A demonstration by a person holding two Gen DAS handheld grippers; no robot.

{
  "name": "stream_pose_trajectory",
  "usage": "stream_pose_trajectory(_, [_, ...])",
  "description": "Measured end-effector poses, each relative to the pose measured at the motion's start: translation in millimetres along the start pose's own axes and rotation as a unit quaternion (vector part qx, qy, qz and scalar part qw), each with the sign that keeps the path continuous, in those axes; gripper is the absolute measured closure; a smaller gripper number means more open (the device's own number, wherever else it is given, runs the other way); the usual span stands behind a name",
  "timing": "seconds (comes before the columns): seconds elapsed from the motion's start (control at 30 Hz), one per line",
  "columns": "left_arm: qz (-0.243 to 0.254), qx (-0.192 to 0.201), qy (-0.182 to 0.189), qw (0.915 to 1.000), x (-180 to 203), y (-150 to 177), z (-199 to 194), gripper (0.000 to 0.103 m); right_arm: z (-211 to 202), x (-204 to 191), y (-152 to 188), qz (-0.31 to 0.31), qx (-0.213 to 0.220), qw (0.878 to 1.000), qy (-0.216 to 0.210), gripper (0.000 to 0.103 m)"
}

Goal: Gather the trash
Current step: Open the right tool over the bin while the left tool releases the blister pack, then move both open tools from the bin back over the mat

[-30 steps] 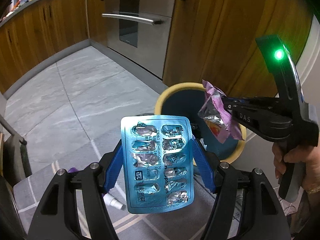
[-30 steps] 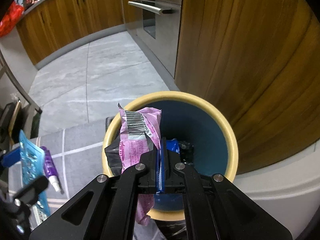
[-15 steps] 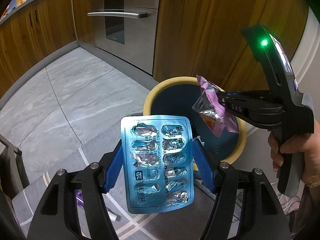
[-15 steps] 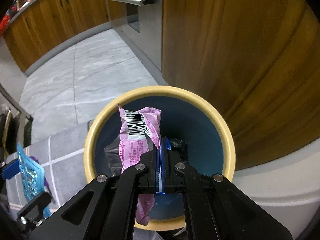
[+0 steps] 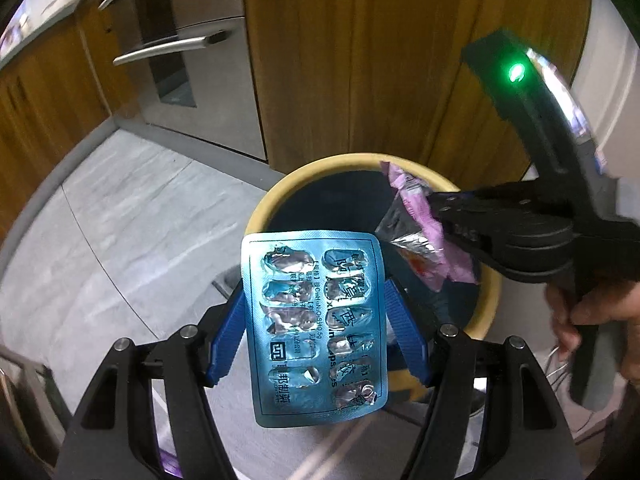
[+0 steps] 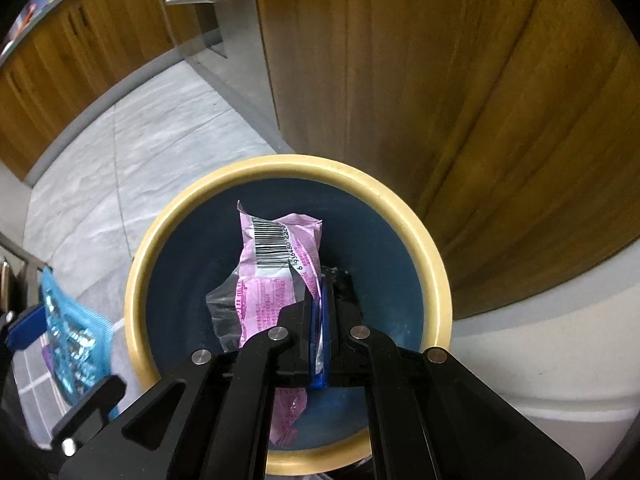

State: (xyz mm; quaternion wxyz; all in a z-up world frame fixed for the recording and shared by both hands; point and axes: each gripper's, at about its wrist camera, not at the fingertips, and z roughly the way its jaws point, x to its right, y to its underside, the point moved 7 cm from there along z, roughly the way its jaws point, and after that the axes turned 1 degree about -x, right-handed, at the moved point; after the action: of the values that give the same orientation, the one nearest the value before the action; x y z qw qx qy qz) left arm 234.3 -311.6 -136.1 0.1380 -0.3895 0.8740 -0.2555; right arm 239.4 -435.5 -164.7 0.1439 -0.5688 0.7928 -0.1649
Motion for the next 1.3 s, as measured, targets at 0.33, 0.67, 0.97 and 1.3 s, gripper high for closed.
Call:
stream_pose_trajectory(0.33, [0.001,-0.009,-0.005,0.9999,-7,-10,15,0.036,4,19,-1,0.02,-0.01,1.0,0.007,0.092])
stream_pose_trajectory(0.67, [-0.016,0.002,-0.003,0.9999,-11,-5,5,0.031,0,28,1,0.029,-0.009,1.0,0.004,0.078])
stream_pose_trajectory(0.97, [-0.046,0.006,-0.008,0.9989,-25,19,-22,0.031,-2,26,7,0.022,-0.015,1.0,0.004,0.035])
stream_pose_trajectory(1.3, [-0.104,0.02,-0.023,0.9941,-51,74,-88,0.031,-5,1,23,-0.032,-0.044,0.998,-0.016,0.011])
